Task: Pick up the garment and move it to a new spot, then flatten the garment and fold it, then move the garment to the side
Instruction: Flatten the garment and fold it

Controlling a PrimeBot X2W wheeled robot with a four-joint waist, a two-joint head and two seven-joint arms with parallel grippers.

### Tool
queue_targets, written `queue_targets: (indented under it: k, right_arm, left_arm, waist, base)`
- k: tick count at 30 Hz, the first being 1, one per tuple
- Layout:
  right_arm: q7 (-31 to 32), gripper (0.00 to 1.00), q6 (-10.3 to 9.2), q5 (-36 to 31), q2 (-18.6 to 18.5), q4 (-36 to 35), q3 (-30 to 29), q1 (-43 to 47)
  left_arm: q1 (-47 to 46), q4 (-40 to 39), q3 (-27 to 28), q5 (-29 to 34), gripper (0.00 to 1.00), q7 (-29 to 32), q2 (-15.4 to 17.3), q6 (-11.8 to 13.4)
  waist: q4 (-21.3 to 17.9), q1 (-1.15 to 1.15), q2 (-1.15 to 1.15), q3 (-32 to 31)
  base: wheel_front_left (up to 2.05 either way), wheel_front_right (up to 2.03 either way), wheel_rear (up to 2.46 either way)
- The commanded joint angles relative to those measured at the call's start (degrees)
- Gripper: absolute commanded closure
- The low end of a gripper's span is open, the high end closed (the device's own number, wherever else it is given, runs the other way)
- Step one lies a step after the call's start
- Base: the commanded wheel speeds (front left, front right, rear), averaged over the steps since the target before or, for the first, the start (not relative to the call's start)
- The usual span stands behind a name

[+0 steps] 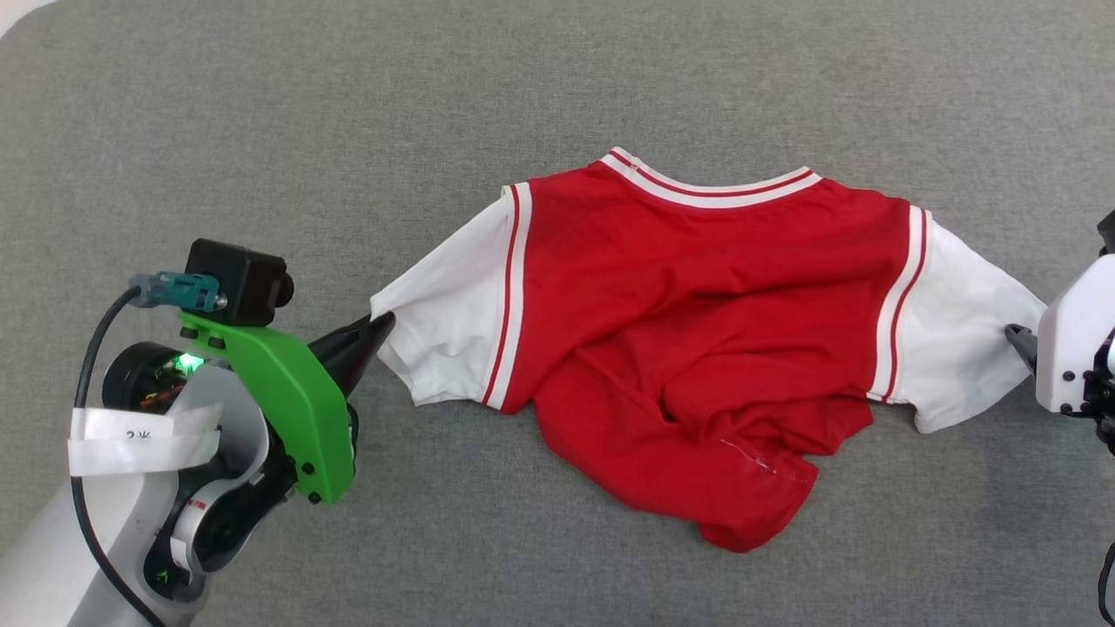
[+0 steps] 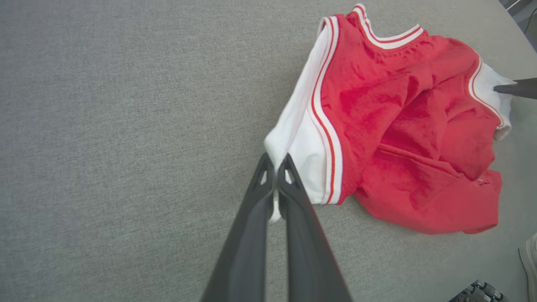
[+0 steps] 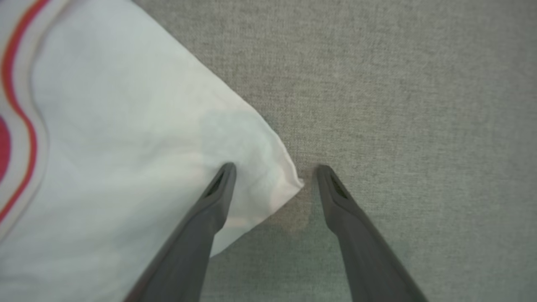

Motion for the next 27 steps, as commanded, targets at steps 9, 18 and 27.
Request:
queue_targets:
  k: [9, 18, 27]
  right_arm:
    - [1.0, 0.69, -0.06, 2.3, 0.2, 3.7, 4.2, 1.6]
    - [-11.2, 1.0, -0.06, 3.7, -2.0, 4.2, 3.8, -1.0]
    - [-19.6, 1.0, -0.06, 3.7, -4.2, 2.2, 4.7, -4.4]
  left_arm:
    - [-0.6, 2.1, -0.7, 0.5, 1.0, -1.3, -1.0, -1.5]
    - [-1.1, 7.4, 1.1, 2.3, 1.0, -6.8, -1.3, -1.5]
    - [-1.3, 7.8, 4.1, 4.7, 1.0, -13.6, -1.2, -0.3]
  waist:
    - [1.3, 0.0, 0.0, 1.5]
    - [-0.1, 0.0, 0.0, -3.3]
    - [-1.7, 0.0, 0.0, -10.1]
  base:
    - [0.0, 0.0, 0.0]
    - [0.0, 0.0, 0.0]
    - [0.0, 0.0, 0.0]
